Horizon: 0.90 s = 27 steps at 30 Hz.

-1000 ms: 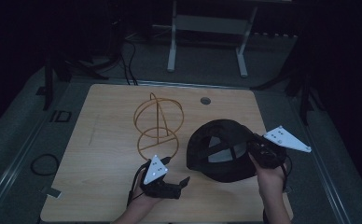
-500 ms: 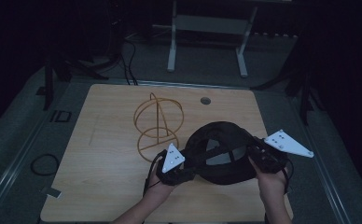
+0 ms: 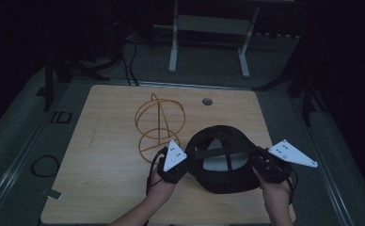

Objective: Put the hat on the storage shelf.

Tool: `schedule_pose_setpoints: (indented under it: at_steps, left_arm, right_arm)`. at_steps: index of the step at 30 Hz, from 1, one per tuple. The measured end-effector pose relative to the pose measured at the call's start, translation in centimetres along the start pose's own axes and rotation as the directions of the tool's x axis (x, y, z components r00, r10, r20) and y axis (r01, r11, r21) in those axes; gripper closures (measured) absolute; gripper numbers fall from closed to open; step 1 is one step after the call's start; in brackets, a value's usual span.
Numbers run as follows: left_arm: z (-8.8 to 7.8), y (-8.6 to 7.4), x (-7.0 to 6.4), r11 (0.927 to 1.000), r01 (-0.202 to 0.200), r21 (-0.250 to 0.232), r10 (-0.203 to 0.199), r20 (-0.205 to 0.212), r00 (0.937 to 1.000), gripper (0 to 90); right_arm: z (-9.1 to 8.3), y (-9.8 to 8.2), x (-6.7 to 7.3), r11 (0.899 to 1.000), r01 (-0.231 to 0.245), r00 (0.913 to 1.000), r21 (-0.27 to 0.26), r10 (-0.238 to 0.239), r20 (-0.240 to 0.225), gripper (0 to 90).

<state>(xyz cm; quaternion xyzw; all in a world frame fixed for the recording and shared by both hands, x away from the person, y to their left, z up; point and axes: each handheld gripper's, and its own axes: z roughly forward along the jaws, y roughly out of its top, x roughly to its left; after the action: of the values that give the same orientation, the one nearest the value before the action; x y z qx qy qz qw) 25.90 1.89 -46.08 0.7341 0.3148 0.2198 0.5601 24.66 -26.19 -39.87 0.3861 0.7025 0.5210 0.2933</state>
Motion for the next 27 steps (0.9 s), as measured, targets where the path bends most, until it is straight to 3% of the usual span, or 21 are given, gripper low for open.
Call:
schedule_pose_setpoints:
  at_steps: [6, 13, 19, 27]
  left_arm:
    - [-0.1, 1.1, 0.0, 0.9999, -0.015, -0.003, 0.015, -0.011, 0.9998, 89.1]
    - [-0.2, 3.0, -0.2, 0.9992, -0.033, -0.022, 0.033, -0.006, 0.9994, 89.2]
    - [0.0, 4.4, -0.1, 0.9989, -0.035, -0.029, 0.036, 0.002, 0.9994, 89.3]
    - [0.2, 5.5, -0.6, 0.9971, -0.048, -0.059, 0.048, -0.013, 0.9988, 89.2]
  right_arm:
    - [-0.5, -0.9, -0.4, 1.000, -0.011, 0.9999, -0.012, 0.011, 0.004, 86.0]
    - [-1.0, -1.7, -0.6, 1.000, 0.014, 0.9999, -0.005, -0.013, 0.008, 70.6]
    - [-1.2, -2.6, -0.7, 1.000, 0.000, 1.0000, 0.005, 0.000, 0.004, 65.8]
    - [-2.2, -3.5, -0.8, 1.000, -0.006, 0.9983, 0.012, 0.007, -0.058, 39.7]
